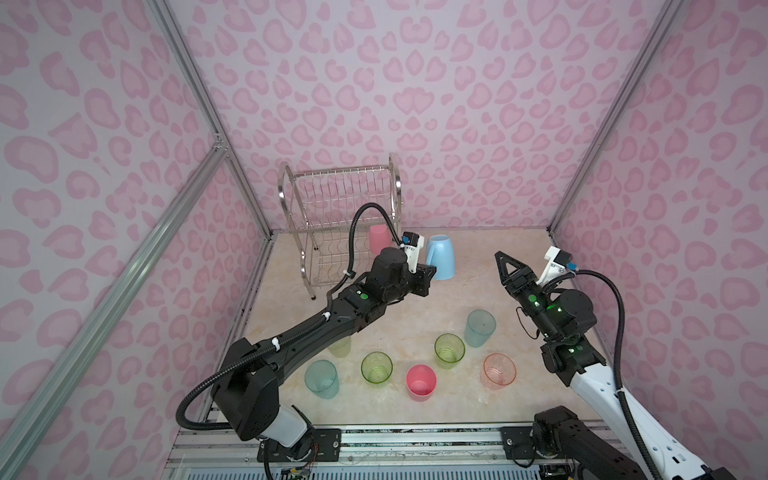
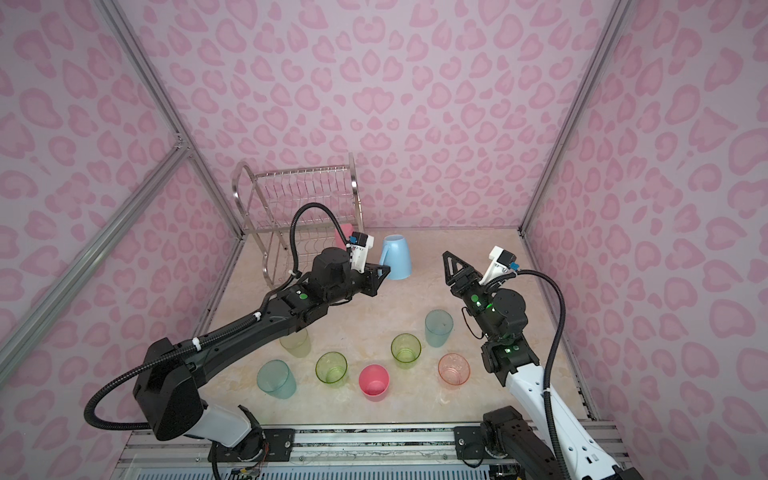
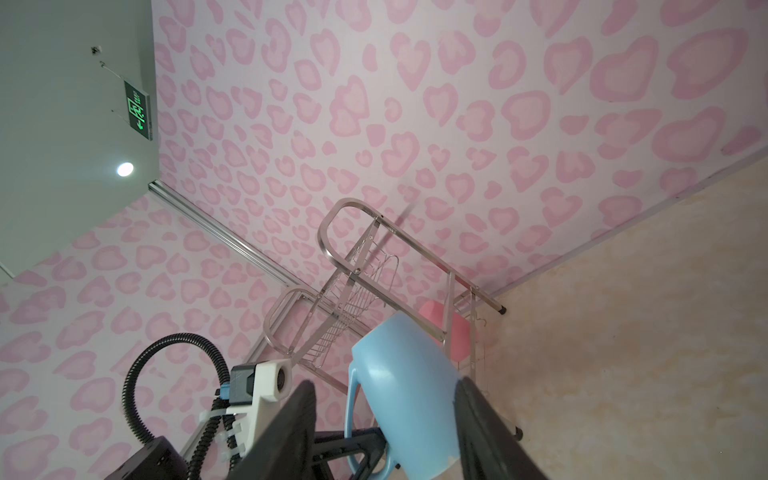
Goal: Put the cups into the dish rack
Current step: 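Open and withdraw the right gripper while the left gripper carries the mug rackward, then lower the light blue mug upside down into the rack with the left gripper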
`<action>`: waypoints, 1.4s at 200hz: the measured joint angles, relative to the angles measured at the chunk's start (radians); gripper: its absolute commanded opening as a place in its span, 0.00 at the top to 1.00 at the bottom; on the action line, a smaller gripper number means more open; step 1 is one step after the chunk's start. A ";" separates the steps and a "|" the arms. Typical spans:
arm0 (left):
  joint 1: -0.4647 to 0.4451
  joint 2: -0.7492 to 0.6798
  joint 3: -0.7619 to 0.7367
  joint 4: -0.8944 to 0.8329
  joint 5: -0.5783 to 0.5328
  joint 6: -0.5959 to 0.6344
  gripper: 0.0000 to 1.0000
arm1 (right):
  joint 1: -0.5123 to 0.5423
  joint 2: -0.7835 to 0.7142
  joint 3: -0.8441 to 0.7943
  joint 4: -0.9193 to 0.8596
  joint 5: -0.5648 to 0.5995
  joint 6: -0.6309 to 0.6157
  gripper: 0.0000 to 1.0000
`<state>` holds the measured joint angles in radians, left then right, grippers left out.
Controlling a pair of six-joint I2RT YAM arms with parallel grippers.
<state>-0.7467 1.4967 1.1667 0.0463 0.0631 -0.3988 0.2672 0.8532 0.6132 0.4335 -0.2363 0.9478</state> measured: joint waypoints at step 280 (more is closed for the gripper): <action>0.246 -0.081 -0.478 0.412 -0.544 0.230 0.94 | 0.107 0.097 -0.002 -0.069 0.078 -0.392 0.49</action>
<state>-0.5007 1.4155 0.6888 0.4587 -0.4805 -0.1692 0.3740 0.9497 0.6113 0.3645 -0.1581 0.5560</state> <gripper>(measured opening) 0.164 0.516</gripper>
